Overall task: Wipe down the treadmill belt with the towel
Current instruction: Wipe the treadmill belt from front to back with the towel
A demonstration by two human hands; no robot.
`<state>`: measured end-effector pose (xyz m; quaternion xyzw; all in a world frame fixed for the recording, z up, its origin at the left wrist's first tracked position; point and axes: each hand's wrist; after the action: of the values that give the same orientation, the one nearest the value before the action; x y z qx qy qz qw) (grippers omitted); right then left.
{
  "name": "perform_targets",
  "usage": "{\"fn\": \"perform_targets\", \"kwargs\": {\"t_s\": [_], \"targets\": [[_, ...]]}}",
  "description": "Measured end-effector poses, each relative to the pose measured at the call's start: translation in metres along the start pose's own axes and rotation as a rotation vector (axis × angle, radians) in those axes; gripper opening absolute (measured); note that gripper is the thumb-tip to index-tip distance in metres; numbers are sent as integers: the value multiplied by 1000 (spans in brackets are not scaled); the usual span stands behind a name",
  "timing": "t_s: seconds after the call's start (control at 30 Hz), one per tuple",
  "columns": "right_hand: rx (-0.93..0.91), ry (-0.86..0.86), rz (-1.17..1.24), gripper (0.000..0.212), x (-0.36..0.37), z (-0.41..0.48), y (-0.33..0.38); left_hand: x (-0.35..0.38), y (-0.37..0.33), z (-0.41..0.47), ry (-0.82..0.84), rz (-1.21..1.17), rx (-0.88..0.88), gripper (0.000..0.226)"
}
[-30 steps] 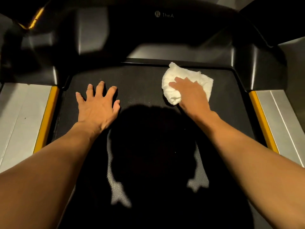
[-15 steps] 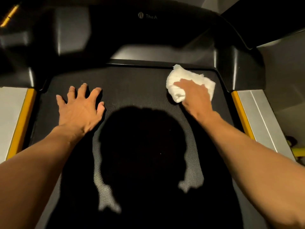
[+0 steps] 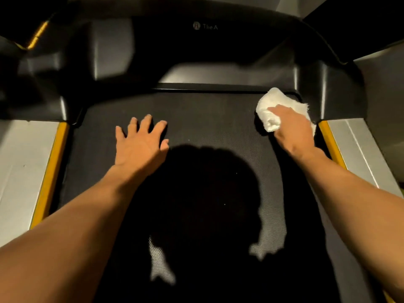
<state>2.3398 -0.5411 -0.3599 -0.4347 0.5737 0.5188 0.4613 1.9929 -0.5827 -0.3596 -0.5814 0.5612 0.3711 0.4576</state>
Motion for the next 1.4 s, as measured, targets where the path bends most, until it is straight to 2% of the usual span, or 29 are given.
{"fn": "perform_targets", "kwargs": {"t_s": [0.1,0.17,0.23,0.3,0.37,0.43,0.5,0.63,0.7,0.77,0.83,0.9,0.97,1.0,1.07,1.13,1.23,1.3,1.4], "targets": [[57,8,-6,43,-8,0,10,-1,-5,5,24,-34,11,54],[-44,12,16,45,-3,-13,27,-2,-3,7,32,-21,20,55],[-221,36,-10,54,5,-29,34,-2,-2,7,23,-7,27,54],[-268,41,-20,52,3,-27,22,-2,-3,7,22,-4,36,54],[-134,18,-44,43,-2,-8,-1,-2,-4,6,17,8,40,54],[29,26,-87,43,-10,5,-16,-3,-4,4,21,6,41,54],[46,48,-62,46,-11,5,-5,-3,-3,4,17,-4,40,53],[-184,162,117,45,9,-39,78,-5,5,-1,-21,3,33,48],[-387,217,175,48,26,-75,130,-5,16,-6,-30,24,31,46],[-606,243,193,50,41,-107,167,-6,29,-14,-35,52,25,46],[-684,266,162,55,40,-111,182,-8,43,-24,-28,60,16,45],[-497,285,142,56,33,-90,188,-10,56,-33,-20,73,14,44],[-240,403,30,59,29,-61,196,-13,69,-39,-20,102,16,44],[-223,422,-30,62,29,-55,204,-15,74,-43,-24,115,14,44],[-329,396,18,62,39,-68,227,-18,83,-49,-20,138,2,45],[-508,350,129,53,51,-114,249,-22,87,-57,8,141,-19,44],[-687,325,178,50,52,-157,265,-25,91,-72,78,71,-45,43],[-670,309,108,51,54,-140,269,-23,98,-82,99,19,-62,49],[-502,329,-22,56,50,-98,275,-19,112,-93,108,-15,-83,60]]}}
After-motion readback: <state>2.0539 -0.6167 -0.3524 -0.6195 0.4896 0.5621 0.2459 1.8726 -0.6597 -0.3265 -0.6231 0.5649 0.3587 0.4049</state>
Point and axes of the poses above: each hand's wrist, its own z-axis towards the middle knuckle, its own x-axis out of the palm, y = z × x, and after that the axes turned 6 degrees about y, right-handed
